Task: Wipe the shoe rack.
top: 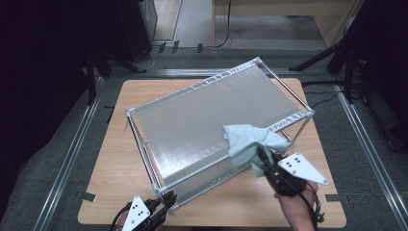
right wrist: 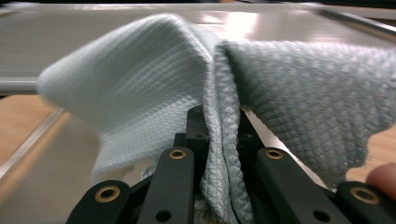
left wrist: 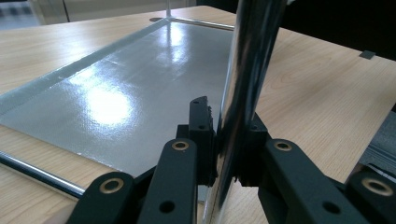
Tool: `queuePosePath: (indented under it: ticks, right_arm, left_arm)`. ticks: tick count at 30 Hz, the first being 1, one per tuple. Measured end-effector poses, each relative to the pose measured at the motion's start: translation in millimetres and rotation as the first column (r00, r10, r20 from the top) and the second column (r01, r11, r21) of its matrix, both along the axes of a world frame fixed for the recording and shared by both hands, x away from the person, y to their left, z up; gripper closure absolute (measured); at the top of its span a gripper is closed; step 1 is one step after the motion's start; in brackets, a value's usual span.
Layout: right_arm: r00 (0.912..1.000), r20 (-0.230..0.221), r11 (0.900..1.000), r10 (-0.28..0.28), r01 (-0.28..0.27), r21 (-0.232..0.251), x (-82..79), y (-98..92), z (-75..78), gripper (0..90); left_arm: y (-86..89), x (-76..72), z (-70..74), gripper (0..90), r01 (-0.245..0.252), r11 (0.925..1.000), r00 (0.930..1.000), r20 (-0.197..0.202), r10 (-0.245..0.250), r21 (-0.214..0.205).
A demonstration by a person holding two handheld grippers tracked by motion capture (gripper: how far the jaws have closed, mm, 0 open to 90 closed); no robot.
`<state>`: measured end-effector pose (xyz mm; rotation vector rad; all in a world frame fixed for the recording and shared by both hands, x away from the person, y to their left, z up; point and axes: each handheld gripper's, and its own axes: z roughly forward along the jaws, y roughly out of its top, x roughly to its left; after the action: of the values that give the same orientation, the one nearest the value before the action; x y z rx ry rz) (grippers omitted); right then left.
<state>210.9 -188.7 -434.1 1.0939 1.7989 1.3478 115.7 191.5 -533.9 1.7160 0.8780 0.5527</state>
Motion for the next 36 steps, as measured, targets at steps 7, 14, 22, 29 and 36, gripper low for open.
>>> queuePosePath:
  ticks: [7, 14, 22, 29, 36]
  right_arm:
    - [0.9788, -0.032, 0.9776, -0.202, 0.204, 0.053, 32.0, -57.6, 1.6, 82.2]
    - [0.9283, -0.043, 0.9204, -0.369, 0.372, 0.122, 50.6, -94.7, 8.0, 82.2]
    - [0.9252, -0.006, 0.9140, -0.379, 0.376, 0.152, 55.6, -87.1, 21.3, 82.0]
    - [0.9329, 0.059, 0.9329, -0.355, 0.350, 0.085, 48.5, -68.2, 20.3, 81.8]
    - [0.9759, 0.100, 0.9809, -0.194, 0.194, 0.013, 42.0, -27.3, 32.2, 81.2]
  left_arm:
    - [0.2, -0.1, -0.1, 80.5, 0.001, 1.0000, 1.0000, 0.000, -0.001, 0.001]
    - [0.3, 0.0, -0.4, 80.4, 0.001, 1.0000, 1.0000, 0.000, -0.001, -0.001]
    - [0.2, -0.3, -0.4, 80.4, 0.000, 1.0000, 1.0000, -0.001, 0.000, -0.002]
    - [0.7, -0.8, -0.7, 80.5, 0.006, 1.0000, 1.0000, 0.001, -0.006, -0.001]
    - [0.1, -1.1, -0.4, 80.5, 0.001, 1.0000, 1.0000, -0.001, -0.001, -0.001]
